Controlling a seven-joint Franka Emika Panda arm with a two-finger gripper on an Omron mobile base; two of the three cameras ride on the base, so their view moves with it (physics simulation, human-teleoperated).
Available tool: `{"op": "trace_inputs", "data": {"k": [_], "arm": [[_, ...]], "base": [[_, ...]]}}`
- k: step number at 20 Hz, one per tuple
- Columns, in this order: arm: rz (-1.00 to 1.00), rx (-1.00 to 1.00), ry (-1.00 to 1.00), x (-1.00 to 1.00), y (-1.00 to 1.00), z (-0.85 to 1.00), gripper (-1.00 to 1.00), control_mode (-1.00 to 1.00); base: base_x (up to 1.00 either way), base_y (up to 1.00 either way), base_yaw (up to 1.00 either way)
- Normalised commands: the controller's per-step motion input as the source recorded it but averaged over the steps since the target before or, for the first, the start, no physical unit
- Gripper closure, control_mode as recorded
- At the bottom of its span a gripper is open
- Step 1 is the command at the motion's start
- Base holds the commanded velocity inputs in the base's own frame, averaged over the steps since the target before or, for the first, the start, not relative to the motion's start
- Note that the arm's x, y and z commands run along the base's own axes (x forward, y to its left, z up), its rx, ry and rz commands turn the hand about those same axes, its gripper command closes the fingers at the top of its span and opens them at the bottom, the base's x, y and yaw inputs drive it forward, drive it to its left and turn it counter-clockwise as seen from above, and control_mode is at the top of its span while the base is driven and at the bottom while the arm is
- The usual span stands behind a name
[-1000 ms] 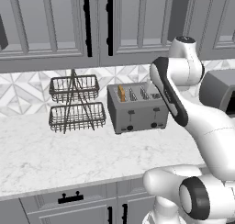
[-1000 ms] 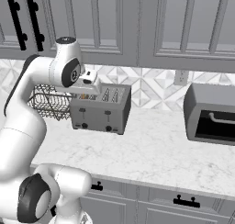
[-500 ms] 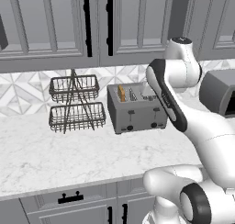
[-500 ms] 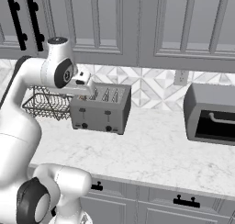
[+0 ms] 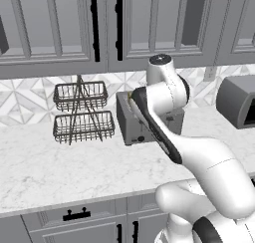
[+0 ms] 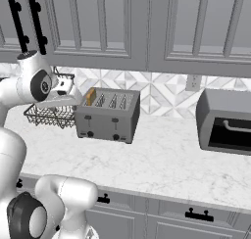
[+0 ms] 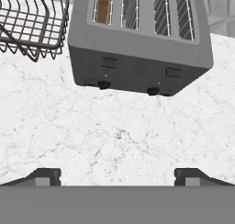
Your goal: Start the toaster. Once the lever pops up, take the bread to the plate on the dining counter.
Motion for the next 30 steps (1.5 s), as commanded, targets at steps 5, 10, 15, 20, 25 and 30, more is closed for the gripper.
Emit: {"op": "trace_inputs", "data": {"k": [5,10,15,20,25,30], "arm": [[0.00,-0.11,-0.01,0.03,0.21,-0.32,-1.00,-1.00],[0.05,0.00,-0.03,0.08,0.00,-0.41,-1.00,-1.00],[0.05,0.00,-0.02,0.33,0.00,-0.34,-1.00,-1.00],[0.04,0.00,-0.02,0.44,0.00,-0.29,-1.00,-1.00],[0.02,0.00,0.00,0.52,0.00,-0.24,-1.00,-1.00],[0.02,0.00,0.00,0.46,0.07,-0.19,-1.00,-1.00]], "base": [[0.00,0.00,0.00],[0.00,0.00,0.00],[0.00,0.00,0.00],[0.00,0.00,0.00],[0.00,0.00,0.00],[0.00,0.00,0.00]]}}
